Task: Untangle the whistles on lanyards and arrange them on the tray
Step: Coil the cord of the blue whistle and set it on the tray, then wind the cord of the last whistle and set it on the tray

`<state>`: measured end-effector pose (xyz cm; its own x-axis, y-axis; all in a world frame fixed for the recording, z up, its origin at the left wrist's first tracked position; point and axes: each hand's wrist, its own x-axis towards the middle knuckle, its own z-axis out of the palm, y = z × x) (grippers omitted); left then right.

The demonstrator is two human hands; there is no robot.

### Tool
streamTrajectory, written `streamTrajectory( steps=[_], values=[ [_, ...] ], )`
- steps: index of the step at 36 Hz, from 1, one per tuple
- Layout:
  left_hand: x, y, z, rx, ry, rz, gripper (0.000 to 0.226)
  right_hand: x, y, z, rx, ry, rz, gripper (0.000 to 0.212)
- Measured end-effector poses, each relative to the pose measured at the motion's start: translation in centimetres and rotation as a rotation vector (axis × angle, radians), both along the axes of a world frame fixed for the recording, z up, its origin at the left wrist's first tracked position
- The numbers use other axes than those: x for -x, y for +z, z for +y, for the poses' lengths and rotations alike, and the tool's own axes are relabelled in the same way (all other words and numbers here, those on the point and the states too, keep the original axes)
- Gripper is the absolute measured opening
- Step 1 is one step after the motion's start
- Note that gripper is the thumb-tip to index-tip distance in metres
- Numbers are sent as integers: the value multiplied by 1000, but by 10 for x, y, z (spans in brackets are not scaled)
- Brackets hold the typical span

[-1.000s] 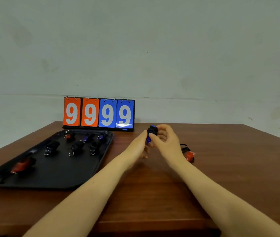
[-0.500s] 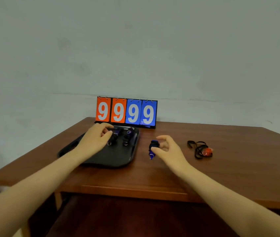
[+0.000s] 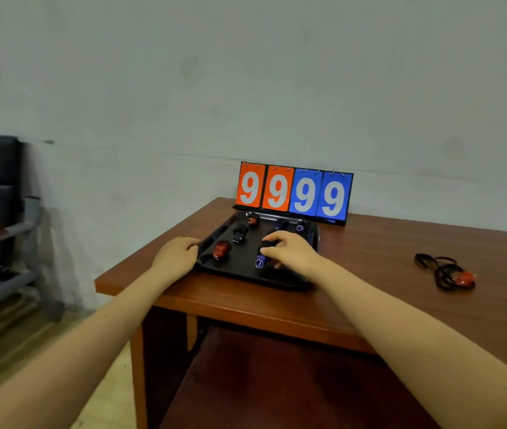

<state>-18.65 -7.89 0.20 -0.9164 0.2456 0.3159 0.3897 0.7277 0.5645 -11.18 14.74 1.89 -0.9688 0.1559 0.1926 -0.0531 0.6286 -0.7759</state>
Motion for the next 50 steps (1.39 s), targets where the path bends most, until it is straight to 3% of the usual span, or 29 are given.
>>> streamTrajectory(
  steps=[3,13,17,20,26,32,39,43,46,50],
  values=[
    [2,-2,0,1,-3,11,34,3,-7,3,-64,-15,-15,34],
    [2,-9,1,84,37,70,37,0,-15,-4,-571,-180,35,48],
    [-18,-7,6,123,48,393,37,-22,-11,-4,-705,-226,201,46],
    [-35,-2,20,141,-47,528,33,-43,-10,7,-677,-159,240,40],
    [-72,4,84,-15,-270,385,26,-96,-9,56,-570,-144,237,26],
    [-97,3,162,59,-450,176,25,-143,-7,138,-529,-348,116,18],
    [-121,1,239,164,-460,274,24,-195,-17,247,-494,-665,45,26],
    [-127,-1,276,75,-536,225,22,-194,-25,285,-252,-804,-16,34],
    [-132,-3,306,35,-602,147,22,-186,-26,296,-188,-789,-24,23],
    [-140,-2,351,61,-645,140,27,-186,-23,298,-254,-632,-70,14]
  ],
)
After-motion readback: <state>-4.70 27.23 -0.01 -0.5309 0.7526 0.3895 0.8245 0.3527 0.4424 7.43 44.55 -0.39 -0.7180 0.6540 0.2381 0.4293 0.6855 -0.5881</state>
